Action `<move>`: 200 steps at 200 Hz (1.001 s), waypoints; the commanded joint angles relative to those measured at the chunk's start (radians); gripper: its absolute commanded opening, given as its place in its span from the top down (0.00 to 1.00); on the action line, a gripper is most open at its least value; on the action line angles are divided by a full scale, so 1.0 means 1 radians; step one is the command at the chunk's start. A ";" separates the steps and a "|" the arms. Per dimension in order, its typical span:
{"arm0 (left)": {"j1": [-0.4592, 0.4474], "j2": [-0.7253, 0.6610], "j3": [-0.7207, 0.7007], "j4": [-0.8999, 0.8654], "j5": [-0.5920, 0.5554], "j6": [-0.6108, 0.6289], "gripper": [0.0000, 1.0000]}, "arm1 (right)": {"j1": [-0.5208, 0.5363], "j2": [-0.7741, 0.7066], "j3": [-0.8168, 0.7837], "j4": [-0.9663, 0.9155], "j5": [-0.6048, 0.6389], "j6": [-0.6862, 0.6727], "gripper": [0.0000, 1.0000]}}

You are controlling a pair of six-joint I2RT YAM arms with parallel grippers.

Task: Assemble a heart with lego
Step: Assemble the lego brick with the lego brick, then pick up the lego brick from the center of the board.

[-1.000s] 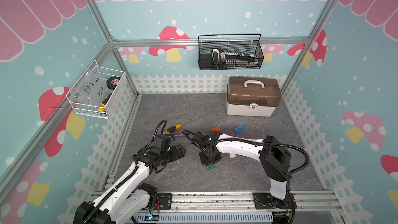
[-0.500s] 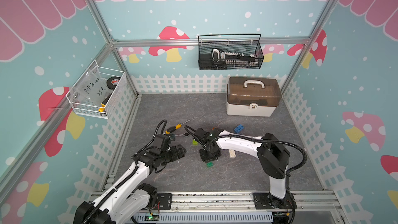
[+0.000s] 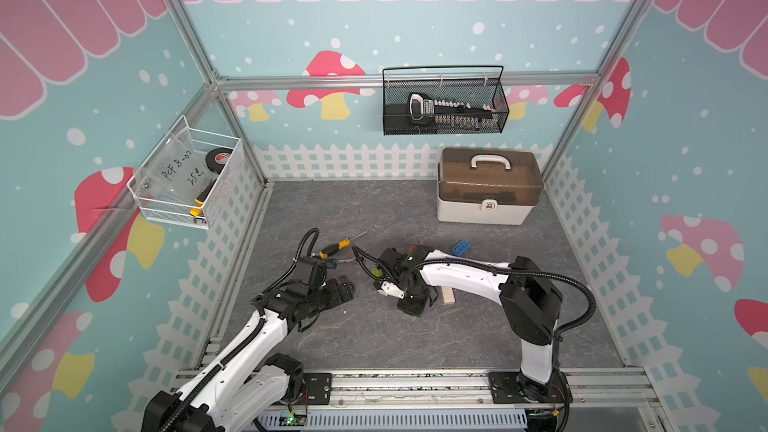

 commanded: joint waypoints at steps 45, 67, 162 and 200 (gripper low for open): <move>0.010 0.008 0.048 -0.021 -0.061 0.038 0.01 | -0.083 0.057 0.058 -0.044 -0.092 -0.442 0.73; 0.013 0.028 0.054 -0.015 -0.050 0.043 0.00 | -0.090 0.058 0.025 -0.009 -0.093 -0.473 0.70; 0.013 0.122 0.096 0.051 0.081 0.106 0.01 | -0.111 -0.174 0.005 0.048 -0.132 -0.404 0.29; 0.001 0.218 0.184 0.033 0.101 0.185 0.02 | -0.213 -0.355 -0.096 0.155 -0.034 -0.011 0.20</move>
